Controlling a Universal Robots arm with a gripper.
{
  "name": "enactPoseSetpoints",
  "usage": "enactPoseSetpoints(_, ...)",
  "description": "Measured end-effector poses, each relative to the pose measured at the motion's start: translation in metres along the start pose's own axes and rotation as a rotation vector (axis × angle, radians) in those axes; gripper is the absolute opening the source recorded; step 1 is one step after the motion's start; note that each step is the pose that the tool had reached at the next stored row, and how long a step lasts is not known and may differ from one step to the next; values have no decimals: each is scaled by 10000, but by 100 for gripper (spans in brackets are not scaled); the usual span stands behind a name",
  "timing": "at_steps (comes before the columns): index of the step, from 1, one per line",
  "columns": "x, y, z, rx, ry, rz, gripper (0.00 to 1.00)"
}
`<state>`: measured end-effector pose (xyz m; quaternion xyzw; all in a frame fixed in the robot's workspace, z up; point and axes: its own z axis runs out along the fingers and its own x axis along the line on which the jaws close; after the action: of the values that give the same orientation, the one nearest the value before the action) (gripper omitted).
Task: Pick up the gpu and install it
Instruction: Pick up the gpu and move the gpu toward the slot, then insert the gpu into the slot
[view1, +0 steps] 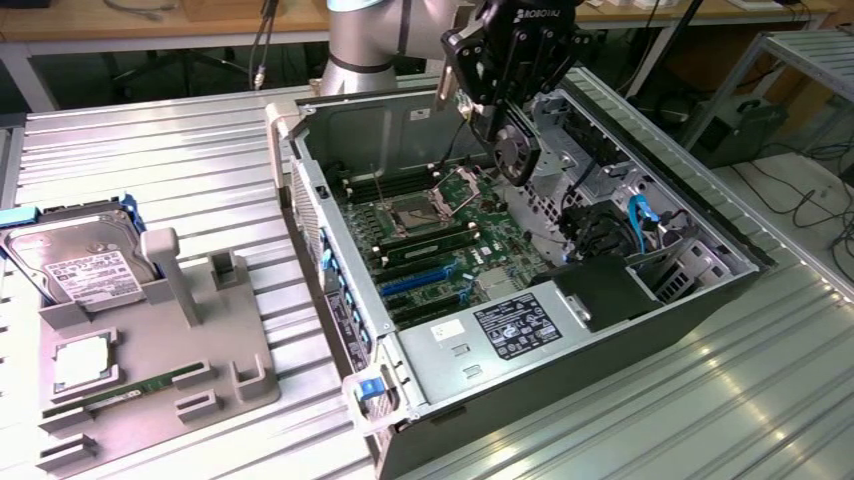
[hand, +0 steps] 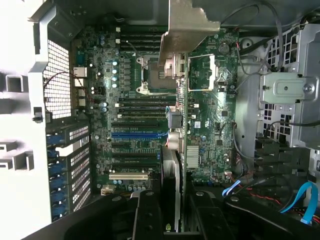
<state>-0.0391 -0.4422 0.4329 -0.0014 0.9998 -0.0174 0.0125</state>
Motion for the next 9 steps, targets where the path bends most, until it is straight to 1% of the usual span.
enactPoseSetpoints(9, 0, 0, 0, 0, 0, 0, 27)
